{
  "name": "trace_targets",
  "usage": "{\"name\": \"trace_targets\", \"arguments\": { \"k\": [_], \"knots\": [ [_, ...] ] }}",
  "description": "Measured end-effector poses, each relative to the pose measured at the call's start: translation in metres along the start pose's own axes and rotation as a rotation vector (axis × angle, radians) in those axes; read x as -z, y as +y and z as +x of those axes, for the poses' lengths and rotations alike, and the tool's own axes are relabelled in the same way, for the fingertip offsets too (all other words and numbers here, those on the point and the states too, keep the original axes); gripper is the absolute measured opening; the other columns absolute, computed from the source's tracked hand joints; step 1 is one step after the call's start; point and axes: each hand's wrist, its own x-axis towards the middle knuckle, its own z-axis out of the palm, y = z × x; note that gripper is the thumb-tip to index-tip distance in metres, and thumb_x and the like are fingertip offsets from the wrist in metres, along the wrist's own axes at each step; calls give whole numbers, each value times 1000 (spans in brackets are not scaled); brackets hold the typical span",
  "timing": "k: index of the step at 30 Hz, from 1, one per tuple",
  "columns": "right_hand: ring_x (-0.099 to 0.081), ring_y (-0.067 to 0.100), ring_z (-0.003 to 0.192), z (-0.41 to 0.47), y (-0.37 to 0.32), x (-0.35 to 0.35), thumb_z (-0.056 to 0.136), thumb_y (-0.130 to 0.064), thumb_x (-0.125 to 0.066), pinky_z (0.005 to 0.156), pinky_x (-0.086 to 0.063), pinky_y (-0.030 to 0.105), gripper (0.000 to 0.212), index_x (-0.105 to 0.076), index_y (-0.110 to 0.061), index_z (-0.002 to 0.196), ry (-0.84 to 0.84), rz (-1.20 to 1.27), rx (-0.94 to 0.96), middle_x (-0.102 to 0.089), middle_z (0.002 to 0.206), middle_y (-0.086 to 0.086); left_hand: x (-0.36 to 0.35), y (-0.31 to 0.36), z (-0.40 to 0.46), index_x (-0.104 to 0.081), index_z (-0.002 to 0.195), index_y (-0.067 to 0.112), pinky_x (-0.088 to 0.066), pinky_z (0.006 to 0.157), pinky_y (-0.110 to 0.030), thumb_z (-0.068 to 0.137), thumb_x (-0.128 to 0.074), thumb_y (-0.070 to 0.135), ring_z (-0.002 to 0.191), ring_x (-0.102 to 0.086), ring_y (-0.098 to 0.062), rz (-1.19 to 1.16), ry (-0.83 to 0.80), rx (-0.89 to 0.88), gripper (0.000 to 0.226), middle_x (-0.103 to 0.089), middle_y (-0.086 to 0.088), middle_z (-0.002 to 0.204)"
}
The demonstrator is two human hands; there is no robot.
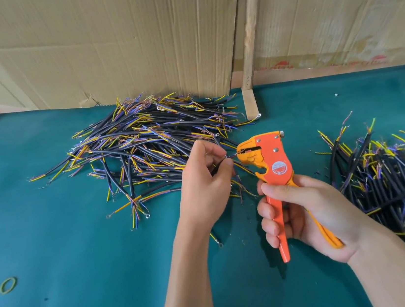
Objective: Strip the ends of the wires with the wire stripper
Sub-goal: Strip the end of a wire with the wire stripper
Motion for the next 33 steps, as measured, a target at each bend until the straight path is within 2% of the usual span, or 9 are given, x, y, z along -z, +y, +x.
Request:
{"name": "trace_targets", "arguments": {
  "k": [8,15,20,23,27,33],
  "knots": [
    [-52,32,57,1,0,1,83,-19,-76,53,-51,42,18,-63,-10,91,-5,-5,-4,-54,74,18,-1,0,1,-54,94,10,-49,68,-31,92,-62,-1,70,-65,-23,15,1,-3,14,-65,-5,72],
    [-55,33,60,0,1,2,81,-18,-78,56,-53,44,23,-63,-8,95,-14,-8,3,-56,77,19,0,-1,1,-54,93,10,-48,67,-29,92,-62,-1,69,-64,-23,25,-3,-11,14,-66,-7,71],
    [-58,36,65,0,0,4,72,-21,-88,61,-55,48,39,-65,-7,101,-56,-7,4,-58,81,22,-1,0,1,-53,92,11,-49,67,-29,92,-62,-2,68,-64,-21,19,-4,-14,15,-66,-6,70],
    [-59,37,69,0,1,5,76,-18,-84,64,-56,49,34,-67,-6,103,-80,-10,4,-59,84,23,-1,0,0,-54,93,11,-49,67,-31,92,-62,-1,69,-64,-22,25,-10,-18,15,-65,-8,71],
    [-59,37,68,0,1,7,78,-16,-81,64,-56,49,31,-67,-6,104,-81,-4,0,-59,84,23,0,0,0,-54,92,11,-45,62,-21,92,-62,-2,64,-61,-15,26,-12,-22,15,-64,-5,69],
    [-57,36,64,0,0,4,81,-15,-78,60,-55,47,26,-65,-7,102,-29,-12,-4,-58,80,22,0,0,1,-55,91,12,-46,63,-22,92,-62,-2,64,-61,-14,35,-29,-26,15,-64,1,66]
  ]
}}
